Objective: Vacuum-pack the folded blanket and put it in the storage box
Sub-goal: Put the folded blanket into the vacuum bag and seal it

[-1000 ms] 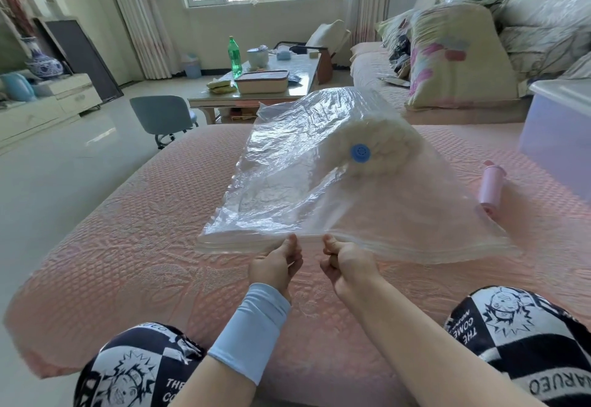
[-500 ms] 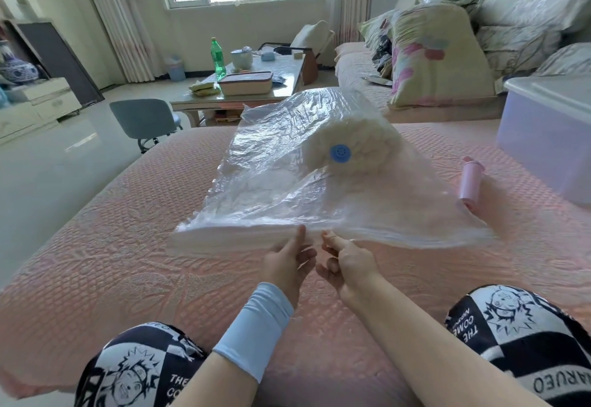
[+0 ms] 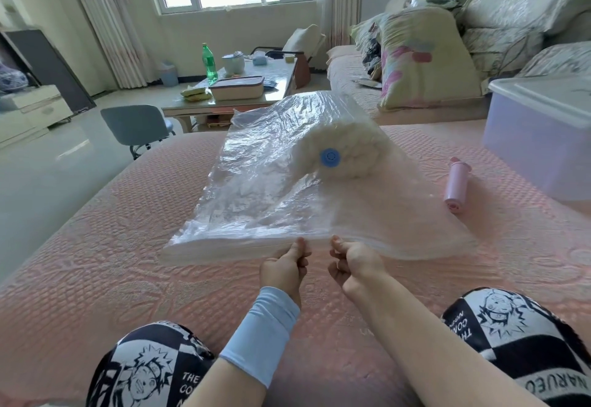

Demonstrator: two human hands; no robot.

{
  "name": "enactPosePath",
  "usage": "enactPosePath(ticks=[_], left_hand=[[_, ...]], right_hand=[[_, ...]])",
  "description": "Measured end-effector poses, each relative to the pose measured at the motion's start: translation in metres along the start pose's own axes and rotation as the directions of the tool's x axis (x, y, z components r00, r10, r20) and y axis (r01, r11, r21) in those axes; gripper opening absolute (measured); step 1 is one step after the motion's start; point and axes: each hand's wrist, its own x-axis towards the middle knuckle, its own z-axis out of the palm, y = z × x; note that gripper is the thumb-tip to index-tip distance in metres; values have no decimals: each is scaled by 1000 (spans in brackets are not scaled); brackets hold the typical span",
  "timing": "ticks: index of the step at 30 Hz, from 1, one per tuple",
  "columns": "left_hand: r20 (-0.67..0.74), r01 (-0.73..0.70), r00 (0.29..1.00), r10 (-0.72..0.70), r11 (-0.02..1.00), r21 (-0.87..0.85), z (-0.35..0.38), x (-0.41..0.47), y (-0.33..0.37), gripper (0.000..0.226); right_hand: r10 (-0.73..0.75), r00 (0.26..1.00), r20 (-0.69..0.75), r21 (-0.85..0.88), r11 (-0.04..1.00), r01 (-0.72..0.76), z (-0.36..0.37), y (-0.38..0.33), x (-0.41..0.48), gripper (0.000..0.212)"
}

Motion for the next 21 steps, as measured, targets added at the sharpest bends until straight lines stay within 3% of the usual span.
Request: enactPosePath(ticks=[7, 10, 13, 21], left_hand=[[-83, 31, 996, -37, 997, -72, -7, 10, 3, 9], [4, 95, 995, -96, 986, -137, -7, 11, 5, 9], [129, 158, 981, -142, 980, -123, 1, 10, 7, 18], [89, 35, 995, -35, 999, 2, 23, 7, -9, 14]], right_hand=[[-82, 994, -77, 120, 989, 91, -10, -11, 6, 11], [-151, 989, -4, 80, 985, 151, -17, -14, 7, 8], [-127, 987, 102, 1, 992, 127, -18, -4, 3, 13], [-169, 981, 93, -2, 985, 170, -5, 8, -2, 10]])
